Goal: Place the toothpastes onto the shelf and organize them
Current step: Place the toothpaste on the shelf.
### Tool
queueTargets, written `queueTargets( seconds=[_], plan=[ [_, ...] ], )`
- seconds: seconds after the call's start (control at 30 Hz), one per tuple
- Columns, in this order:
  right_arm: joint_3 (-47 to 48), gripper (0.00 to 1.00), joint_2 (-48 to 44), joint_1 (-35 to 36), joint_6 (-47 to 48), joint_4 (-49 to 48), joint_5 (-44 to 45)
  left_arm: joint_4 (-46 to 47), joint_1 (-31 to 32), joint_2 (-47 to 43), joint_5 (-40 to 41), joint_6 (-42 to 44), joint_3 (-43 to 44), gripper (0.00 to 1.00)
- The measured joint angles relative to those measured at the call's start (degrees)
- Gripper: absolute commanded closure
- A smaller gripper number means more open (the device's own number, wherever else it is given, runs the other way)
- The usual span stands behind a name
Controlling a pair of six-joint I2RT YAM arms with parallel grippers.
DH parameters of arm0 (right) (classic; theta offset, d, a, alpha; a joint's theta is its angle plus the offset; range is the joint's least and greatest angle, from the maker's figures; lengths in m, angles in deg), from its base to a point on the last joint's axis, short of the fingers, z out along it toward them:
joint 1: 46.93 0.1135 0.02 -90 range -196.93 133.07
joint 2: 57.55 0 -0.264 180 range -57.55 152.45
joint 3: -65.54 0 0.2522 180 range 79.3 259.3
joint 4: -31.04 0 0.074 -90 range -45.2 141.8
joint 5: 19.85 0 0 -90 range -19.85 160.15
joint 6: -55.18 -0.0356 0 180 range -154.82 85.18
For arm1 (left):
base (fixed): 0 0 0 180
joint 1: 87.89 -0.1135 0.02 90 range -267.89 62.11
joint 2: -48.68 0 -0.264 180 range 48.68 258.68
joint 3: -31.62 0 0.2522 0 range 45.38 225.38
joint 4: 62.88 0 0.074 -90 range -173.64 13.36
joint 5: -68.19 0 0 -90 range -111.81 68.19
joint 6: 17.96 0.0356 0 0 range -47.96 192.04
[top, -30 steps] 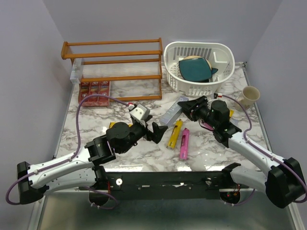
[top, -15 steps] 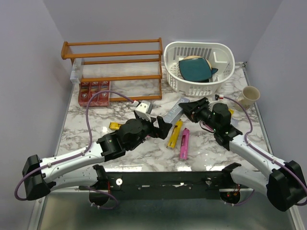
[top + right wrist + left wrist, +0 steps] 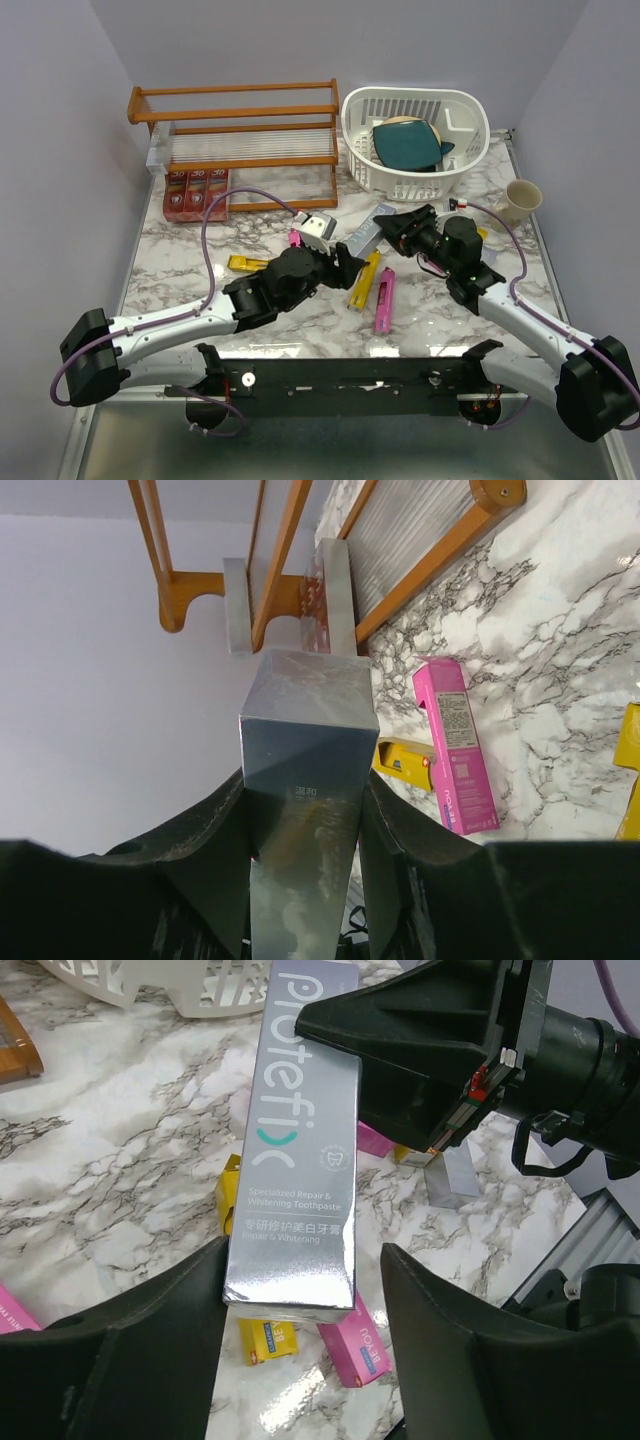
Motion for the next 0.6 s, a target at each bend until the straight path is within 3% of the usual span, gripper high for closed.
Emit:
queueTargets(
  seconds=[0.2, 0.3, 0.53, 0.6],
  plan=[
    [-0.26, 0.81, -0.15, -0.17, -0.02, -0.66, -0.04, 1.99, -0.11, 0.85, -0.04, 1.88, -0.37, 0.64],
    [-0.31, 0.73, -0.15, -0.35, 0.02, -1.11, -0.07, 3.04, -0.11, 0.85, -0.04, 2.51, -0.76, 0.71],
    [-0.31, 0.10, -0.15, -0.68, 0.96, -1.53, -0.50, 3.23, -0.09, 0.72, 0.13, 4.76, -1.11, 0.80],
    [-0.33, 0.02, -0.57, -1.14, 2.14, -1.55, -0.52, 2.01, -0.09, 0.68, 0.72, 5.62, -1.07, 0.82]
  ],
)
